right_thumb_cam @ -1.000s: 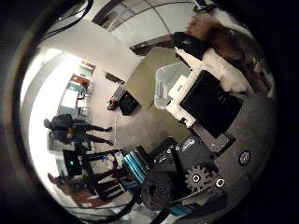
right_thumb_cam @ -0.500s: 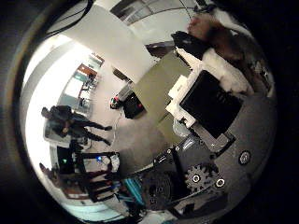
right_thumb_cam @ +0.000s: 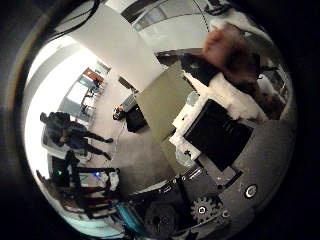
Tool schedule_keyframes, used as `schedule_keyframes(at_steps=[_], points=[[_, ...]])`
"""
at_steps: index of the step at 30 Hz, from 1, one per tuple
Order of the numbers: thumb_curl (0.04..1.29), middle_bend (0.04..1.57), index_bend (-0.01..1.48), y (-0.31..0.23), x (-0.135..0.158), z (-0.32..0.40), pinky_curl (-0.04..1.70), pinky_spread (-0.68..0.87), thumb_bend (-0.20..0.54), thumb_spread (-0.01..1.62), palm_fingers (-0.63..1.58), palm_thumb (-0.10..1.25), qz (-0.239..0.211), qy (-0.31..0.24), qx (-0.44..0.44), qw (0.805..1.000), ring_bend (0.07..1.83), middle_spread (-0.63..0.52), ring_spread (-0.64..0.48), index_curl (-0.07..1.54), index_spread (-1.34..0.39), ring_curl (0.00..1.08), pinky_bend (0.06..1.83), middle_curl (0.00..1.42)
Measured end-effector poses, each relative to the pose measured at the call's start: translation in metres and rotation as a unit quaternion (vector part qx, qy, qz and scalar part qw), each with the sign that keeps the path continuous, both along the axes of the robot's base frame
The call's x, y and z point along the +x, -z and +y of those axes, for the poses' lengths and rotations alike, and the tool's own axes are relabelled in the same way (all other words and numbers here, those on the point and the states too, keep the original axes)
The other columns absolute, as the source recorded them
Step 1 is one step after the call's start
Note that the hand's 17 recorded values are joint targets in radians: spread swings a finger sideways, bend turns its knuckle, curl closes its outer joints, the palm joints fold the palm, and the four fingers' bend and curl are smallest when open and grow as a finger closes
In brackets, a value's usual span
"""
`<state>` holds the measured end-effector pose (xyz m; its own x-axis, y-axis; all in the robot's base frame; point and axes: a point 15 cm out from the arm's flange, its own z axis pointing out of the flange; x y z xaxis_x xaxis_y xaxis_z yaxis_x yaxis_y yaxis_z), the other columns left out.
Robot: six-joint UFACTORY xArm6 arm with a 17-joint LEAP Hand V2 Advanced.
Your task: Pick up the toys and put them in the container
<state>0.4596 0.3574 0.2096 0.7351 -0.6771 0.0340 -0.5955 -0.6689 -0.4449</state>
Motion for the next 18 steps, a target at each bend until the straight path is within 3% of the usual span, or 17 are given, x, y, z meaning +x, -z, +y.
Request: schedule_keyframes(at_steps=[4,7,13,18], points=[[0.54,1.01,0.65,-0.002,0.002,0.001,0.59,-0.15,-0.022,1.03,0.4,0.81,-0.007,-0.002,0.002,1.0,1.13,-0.18,-0.22,0.56,-0.41,0.47,0.97,0.52],[0.52,0.89,0.68,-0.001,0.002,0.001,0.55,0.09,-0.022,1.05,0.25,0.8,-0.007,-0.002,0.001,1.0,0.99,-0.17,-0.2,0.55,-0.46,0.42,0.94,0.48],[0.49,0.7,0.61,0.004,0.002,-0.008,0.48,0.34,-0.021,1.06,0.25,0.79,-0.003,-0.001,-0.004,1.0,0.9,-0.15,-0.05,0.49,-0.47,0.35,0.95,0.41],[0.48,0.63,0.56,0.005,0.009,-0.019,0.44,0.41,-0.022,1.08,0.28,0.77,-0.001,0.007,-0.007,1.0,0.83,-0.15,0.01,0.45,-0.47,0.3,0.96,0.38]])
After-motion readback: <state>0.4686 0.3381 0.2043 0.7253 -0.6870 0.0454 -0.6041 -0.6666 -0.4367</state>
